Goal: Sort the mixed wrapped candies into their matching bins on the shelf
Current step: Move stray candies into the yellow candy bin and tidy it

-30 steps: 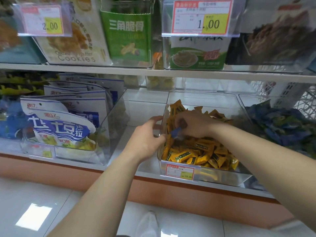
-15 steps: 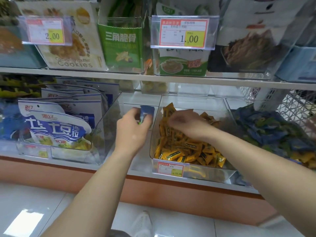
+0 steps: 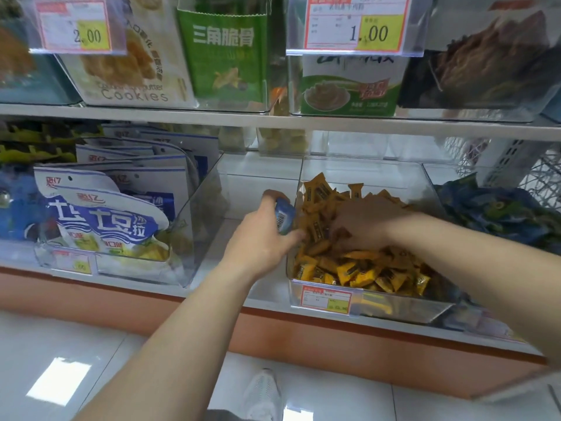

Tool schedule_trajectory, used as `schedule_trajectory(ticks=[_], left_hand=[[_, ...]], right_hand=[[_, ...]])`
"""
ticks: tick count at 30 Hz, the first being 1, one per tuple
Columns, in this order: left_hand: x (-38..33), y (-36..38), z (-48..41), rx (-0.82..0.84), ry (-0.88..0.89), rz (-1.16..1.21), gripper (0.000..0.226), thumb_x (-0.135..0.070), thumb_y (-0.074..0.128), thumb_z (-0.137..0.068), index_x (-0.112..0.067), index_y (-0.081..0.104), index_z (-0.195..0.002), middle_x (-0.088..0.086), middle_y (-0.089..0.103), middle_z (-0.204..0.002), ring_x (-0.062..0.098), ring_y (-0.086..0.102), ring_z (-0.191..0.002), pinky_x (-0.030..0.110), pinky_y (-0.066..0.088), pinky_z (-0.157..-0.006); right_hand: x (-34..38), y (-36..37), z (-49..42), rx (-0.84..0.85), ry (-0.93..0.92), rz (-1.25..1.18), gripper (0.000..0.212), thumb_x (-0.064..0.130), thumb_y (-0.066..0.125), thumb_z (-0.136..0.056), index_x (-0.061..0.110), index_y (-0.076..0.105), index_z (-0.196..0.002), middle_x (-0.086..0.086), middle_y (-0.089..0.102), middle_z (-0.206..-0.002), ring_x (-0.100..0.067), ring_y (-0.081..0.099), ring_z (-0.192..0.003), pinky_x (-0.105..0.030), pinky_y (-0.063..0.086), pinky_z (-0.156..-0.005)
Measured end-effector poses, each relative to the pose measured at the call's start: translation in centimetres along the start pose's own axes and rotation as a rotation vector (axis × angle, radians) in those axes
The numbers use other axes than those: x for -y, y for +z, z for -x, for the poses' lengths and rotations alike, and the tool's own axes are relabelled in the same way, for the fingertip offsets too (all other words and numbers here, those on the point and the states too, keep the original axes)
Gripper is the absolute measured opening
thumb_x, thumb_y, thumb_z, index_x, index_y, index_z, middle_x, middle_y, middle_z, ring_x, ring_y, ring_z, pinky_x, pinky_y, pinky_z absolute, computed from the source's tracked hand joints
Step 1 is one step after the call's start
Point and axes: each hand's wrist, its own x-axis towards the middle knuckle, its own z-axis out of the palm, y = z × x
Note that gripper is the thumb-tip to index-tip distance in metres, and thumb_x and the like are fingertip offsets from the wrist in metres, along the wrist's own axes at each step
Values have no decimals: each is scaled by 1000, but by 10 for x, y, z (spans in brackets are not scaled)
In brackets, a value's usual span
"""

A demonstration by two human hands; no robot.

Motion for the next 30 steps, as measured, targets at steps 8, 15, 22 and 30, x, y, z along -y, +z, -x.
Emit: schedule_trajectory(ticks=[8, 15, 22, 30], left_hand=[[6, 3, -5, -45, 18, 37, 43, -30, 74, -82, -24, 45, -113, -2, 62, -96, 18, 62, -84, 34, 53, -71], [6, 8, -5, 8, 4, 26, 38, -28, 66, -88, -24, 39, -114, -7, 52, -91, 7, 52, -73, 14, 35, -56], [9, 6, -7, 34, 6, 2, 37, -22, 65, -88, -22, 41, -116, -5, 52, -90, 12, 53, -73, 19, 36, -55], [5, 5, -7, 64, 11, 35, 39, -23, 63, -90, -21, 39, -120, -5, 52, -93, 11, 52, -74, 14, 36, -54]], right_hand=[[28, 11, -1, 73, -269, -609, 36, 46, 61, -95, 38, 63, -130, 11, 52, -141, -9, 45, -130, -28, 36, -108], [17, 33, -21, 13, -172, -102, 54, 78, 44, -84, 52, 54, -130, 16, 42, -147, -19, 29, -138, -47, 24, -112], [-32, 19, -7, -113, -16, -22, 34, 61, 53, -87, 44, 69, -112, 17, 53, -134, -18, 43, -129, -43, 37, -102], [18, 14, -24, -233, -63, -472, 15, 35, 61, -93, 38, 69, -106, 22, 60, -103, -5, 57, -95, -19, 43, -75]])
